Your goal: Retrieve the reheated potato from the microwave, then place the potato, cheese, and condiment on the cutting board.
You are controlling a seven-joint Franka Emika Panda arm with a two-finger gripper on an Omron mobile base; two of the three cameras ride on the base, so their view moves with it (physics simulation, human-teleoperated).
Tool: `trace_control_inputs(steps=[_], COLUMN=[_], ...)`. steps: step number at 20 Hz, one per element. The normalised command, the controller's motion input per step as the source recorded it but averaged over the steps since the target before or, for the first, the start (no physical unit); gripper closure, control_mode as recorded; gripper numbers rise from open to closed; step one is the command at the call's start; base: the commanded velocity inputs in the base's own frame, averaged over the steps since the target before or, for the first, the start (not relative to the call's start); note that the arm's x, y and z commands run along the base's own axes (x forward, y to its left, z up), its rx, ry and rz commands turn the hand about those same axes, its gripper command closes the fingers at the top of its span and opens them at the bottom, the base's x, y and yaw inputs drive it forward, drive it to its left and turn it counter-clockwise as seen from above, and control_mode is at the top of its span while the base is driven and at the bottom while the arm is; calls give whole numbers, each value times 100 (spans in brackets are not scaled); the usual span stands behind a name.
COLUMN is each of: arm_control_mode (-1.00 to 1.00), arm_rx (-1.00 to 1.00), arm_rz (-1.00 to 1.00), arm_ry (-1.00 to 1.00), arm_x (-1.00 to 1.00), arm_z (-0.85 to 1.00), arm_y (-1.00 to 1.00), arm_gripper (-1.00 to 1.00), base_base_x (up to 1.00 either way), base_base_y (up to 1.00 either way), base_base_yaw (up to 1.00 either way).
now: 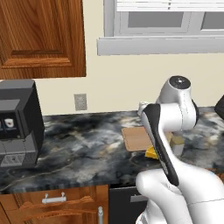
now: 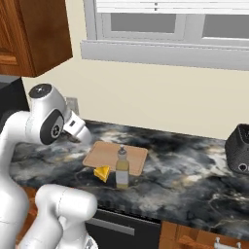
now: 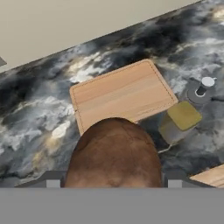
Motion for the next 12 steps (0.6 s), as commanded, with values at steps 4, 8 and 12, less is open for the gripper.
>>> trace_control_inputs(steps=[4,8,12], arm_control_mode=[-100,-100,-100], arm_rx=[5,4,0], arm_rz=[0,0,0], arm_ry=[11,9,7], arm_x=[79,78,80], arm_z=[-56,-74,-64], arm_y=[-39,-34,-2], arm_gripper=[100,100,100], base_base_x=[0,0,0], base_base_y=[0,0,0], base_base_yaw=[0,0,0])
